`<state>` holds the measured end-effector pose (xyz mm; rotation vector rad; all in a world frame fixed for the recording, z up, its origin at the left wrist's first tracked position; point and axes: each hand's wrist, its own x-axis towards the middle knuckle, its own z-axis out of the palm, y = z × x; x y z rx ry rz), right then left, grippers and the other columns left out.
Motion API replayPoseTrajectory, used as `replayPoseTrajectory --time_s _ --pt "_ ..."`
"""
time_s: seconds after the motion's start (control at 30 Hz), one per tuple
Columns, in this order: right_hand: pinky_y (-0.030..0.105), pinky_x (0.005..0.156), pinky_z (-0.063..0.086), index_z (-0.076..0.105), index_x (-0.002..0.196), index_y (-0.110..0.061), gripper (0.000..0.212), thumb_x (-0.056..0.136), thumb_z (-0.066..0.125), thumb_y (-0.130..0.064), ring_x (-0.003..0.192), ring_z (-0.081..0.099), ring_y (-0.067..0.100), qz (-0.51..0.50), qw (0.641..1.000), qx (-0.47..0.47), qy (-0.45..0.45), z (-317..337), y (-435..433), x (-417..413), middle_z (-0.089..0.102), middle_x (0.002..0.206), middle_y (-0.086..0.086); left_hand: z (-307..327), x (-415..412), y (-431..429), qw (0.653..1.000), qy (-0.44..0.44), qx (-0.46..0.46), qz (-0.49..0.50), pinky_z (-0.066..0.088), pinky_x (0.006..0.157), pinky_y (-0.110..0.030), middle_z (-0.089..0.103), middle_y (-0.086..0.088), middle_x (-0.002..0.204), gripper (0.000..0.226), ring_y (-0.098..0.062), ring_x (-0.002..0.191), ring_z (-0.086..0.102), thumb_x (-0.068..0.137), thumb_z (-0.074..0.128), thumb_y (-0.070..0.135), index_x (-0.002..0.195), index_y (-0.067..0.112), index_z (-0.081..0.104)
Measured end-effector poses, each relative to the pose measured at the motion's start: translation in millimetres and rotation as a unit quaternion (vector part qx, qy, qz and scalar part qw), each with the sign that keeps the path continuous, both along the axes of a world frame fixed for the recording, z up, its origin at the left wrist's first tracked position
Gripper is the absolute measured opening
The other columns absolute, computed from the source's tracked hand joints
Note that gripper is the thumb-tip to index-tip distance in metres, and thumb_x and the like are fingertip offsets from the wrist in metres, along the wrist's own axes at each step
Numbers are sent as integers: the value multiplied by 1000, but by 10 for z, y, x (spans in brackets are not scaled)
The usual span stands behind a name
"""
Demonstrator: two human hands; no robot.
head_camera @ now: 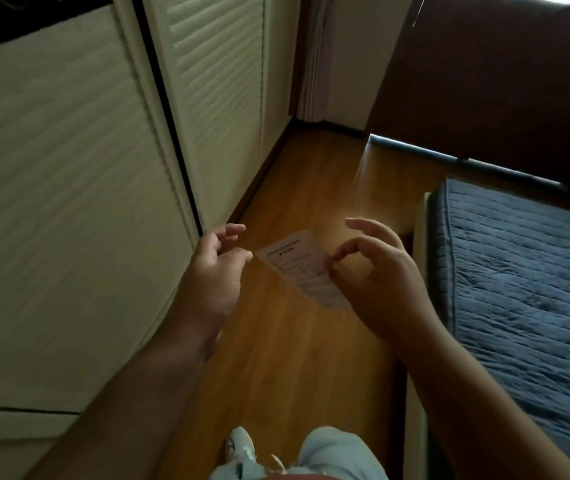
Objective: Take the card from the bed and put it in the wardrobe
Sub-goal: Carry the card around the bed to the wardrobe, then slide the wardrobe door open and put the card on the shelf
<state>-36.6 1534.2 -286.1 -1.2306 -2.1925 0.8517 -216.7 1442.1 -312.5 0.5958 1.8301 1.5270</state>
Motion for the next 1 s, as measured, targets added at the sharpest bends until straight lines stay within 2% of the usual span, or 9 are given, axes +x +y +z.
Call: replayPoseTrajectory --time_s 0.1,0.23,0.33,0.4,0.47,0.57,0.7,0.83,1.0 --pt "7 76 37 61 79 -45 19 87 75 -35 139 38 8 -6 1000 -4 6 -33 173 -190 44 151 -18 -29 -239 186 999 21 -9 -27 61 73 -39 61 2 125 31 -14 91 67 98 55 20 114 46 60" --pt "26 91 51 65 82 -42 13 88 74 -34 139 40 10 -11 1000 -13 21 -109 486 -413 45 149 -18 -100 -445 488 994 72 -41 -69 59 90 -49 53 1 135 28 -22 121 60 91 59 33 108 55 60" --pt "19 87 47 69 86 -38 5 88 73 -35 136 41 9 -11 999 -28 27 -203 806 -551 45 148 -19 -168 -559 757 984 144 -62 -87 50 103 -40 45 12 137 21 -11 131 47 96 62 28 111 43 63" --pt "17 85 44 68 86 -38 5 87 72 -36 135 42 9 -5 999 -33 34 -260 1054 -657 45 149 -18 -205 -640 968 973 194 -78 -96 46 96 -26 45 13 141 16 -8 134 44 94 66 33 108 42 63" --pt "14 82 43 67 85 -40 6 87 72 -36 135 42 9 5 999 -33 39 -307 1336 -772 45 149 -17 -230 -742 1207 963 227 -104 -102 40 86 -21 45 13 146 19 -9 135 42 91 69 45 108 44 62" --pt "10 73 43 69 87 -38 5 88 73 -34 135 40 6 30 998 -37 48 -341 1807 -945 44 149 -18 -222 -889 1614 957 245 -118 -98 45 94 -35 45 11 148 22 -14 137 42 86 68 55 105 52 57" --pt "13 73 56 73 89 -32 2 88 74 -31 132 44 5 77 993 -49 72 -324 2489 -1221 45 147 -17 -161 -1083 2192 948 279 -129 -78 47 102 -53 46 14 147 23 -15 135 43 81 59 68 99 55 55" --pt "30 81 64 74 92 -31 6 87 71 -35 134 47 10 130 987 -40 80 -296 3108 -1503 43 145 -20 -134 -1288 2641 940 317 -124 -25 48 98 -55 50 16 144 51 -15 133 46 74 42 86 98 47 63" --pt "48 94 60 75 96 -36 8 89 72 -37 140 42 16 202 979 -9 30 -270 3654 -1882 44 147 -17 -73 -1479 2916 914 377 -137 56 46 96 -60 54 14 144 41 -17 132 46 76 46 77 88 42 65"
